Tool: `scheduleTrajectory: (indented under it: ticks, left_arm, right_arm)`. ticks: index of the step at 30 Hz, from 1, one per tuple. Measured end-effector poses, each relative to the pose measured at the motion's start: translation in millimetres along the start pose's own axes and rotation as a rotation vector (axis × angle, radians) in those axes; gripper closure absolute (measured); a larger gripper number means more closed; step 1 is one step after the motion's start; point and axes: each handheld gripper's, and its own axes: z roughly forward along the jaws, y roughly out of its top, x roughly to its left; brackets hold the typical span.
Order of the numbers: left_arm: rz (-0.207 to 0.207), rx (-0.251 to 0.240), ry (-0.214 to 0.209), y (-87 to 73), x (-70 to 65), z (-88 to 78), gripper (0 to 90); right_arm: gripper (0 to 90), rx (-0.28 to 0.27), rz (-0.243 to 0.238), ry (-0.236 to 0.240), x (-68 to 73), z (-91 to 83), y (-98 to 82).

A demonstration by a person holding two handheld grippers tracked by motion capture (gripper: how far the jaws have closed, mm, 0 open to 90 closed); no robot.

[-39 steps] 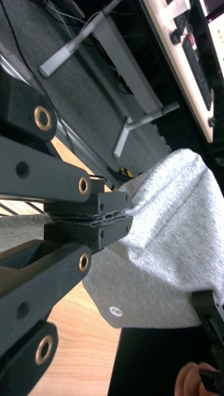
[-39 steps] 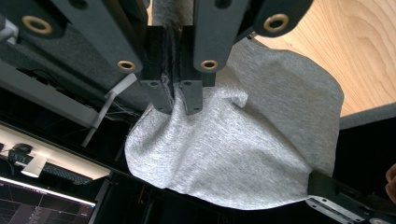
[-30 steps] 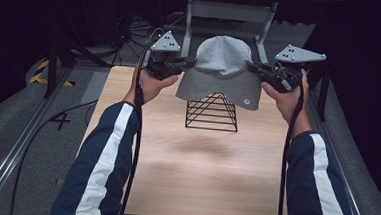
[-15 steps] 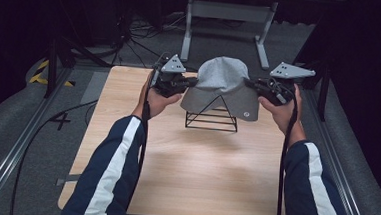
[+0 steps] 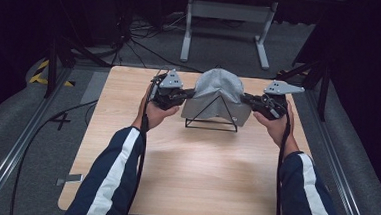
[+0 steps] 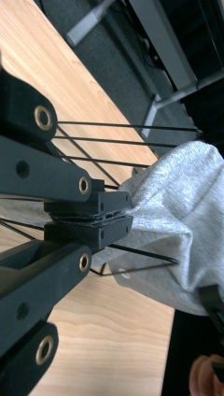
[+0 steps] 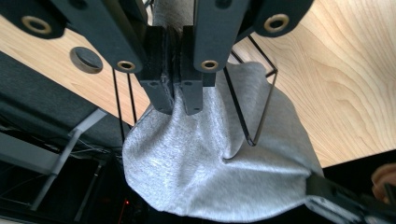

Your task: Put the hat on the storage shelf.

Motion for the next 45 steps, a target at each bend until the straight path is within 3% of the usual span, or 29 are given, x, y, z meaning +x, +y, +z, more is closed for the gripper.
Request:
scheduleTrajectory:
  ticks: [2,4,8,10,14,16,18,19,20,22,24,26,27,29,33,37,38,40,42,45]
  left_arm:
    - [-0.007,-0.006,-0.022,-4.6,-0.3,1.4,87.0]
    - [0.01,0.021,-0.008,-8.7,-2.7,5.0,87.4]
    - [0.021,0.066,-0.028,-18.8,-6.6,12.5,87.6]
    - [0.029,0.076,-0.019,-22.9,-7.6,14.6,87.6]
    - [0.008,0.095,-0.011,-32.2,-7.9,20.3,87.7]
    - [0.026,0.113,0.002,-33.8,-8.2,22.5,87.6]
    - [0.036,0.123,0.042,-33.3,-7.9,23.2,87.7]
    - [0.036,0.123,0.042,-33.3,-7.9,23.2,87.5]
    - [0.016,0.105,0.075,-32.6,-6.3,22.5,87.5]
    - [-0.024,0.071,0.059,-32.7,-4.0,21.6,83.5]
    - [-0.016,0.072,0.056,-33.0,-4.3,19.6,68.4]
    - [-0.035,0.068,0.043,-33.8,-4.5,18.8,61.2]
    - [-0.045,0.055,0.017,-36.4,-3.4,16.5,61.2]
    - [-0.059,0.069,0.02,-41.5,-3.7,15.2,51.3]
    - [-0.026,0.109,-0.036,-51.6,-5.4,16.3,46.5]
    - [-0.045,0.113,-0.046,-54.4,-8.7,23.4,47.9]
    - [-0.032,0.129,-0.033,-53.0,-8.9,26.8,47.9]
    - [-0.024,0.142,-0.057,-50.6,-12.1,35.9,49.0]
    - [-0.006,0.163,-0.049,-48.7,-13.8,42.4,57.3]
    - [0.003,0.178,-0.036,-48.4,-10.1,47.3,72.3]
  right_arm:
    - [85.4,-0.013,0.012,0.0,1.3,0.6,-2.0]
    - [85.6,-0.003,0.009,0.003,2.4,2.6,-4.9]
    - [85.7,0.023,0.009,0.009,4.7,8.7,-12.5]
    - [85.7,0.041,0.003,0.01,6.9,12.4,-17.6]
    - [85.8,0.053,0.016,0.01,7.9,16.9,-27.2]
    - [85.8,0.058,0.02,0.004,7.5,18.2,-30.1]
    - [85.8,0.058,0.027,0.003,7.1,18.2,-31.6]
    - [85.8,0.058,0.027,0.003,7.1,18.2,-31.6]
    - [85.8,0.057,0.03,0.001,6.8,17.9,-31.8]
    - [84.6,0.043,0.036,-0.02,5.4,16.7,-31.1]
    - [79.1,0.034,0.053,-0.012,2.9,14.8,-32.4]
    - [76.1,0.036,0.069,-0.014,1.1,13.7,-34.4]
    - [76.1,0.036,0.069,-0.014,1.1,13.7,-34.4]
    - [69.3,0.028,0.087,-0.017,-2.0,9.9,-39.5]
    - [59.0,0.035,0.111,0.017,-5.5,3.5,-51.4]
    - [54.3,0.067,0.125,0.044,-7.1,5.5,-60.4]
    - [54.1,0.076,0.13,0.047,-7.5,7.5,-63.5]
    - [53.2,0.097,0.129,0.07,-6.8,12.0,-66.9]
    - [58.0,0.134,0.1,0.066,-2.9,18.8,-67.7]
    - [74.6,0.161,0.069,0.053,1.4,25.3,-68.4]
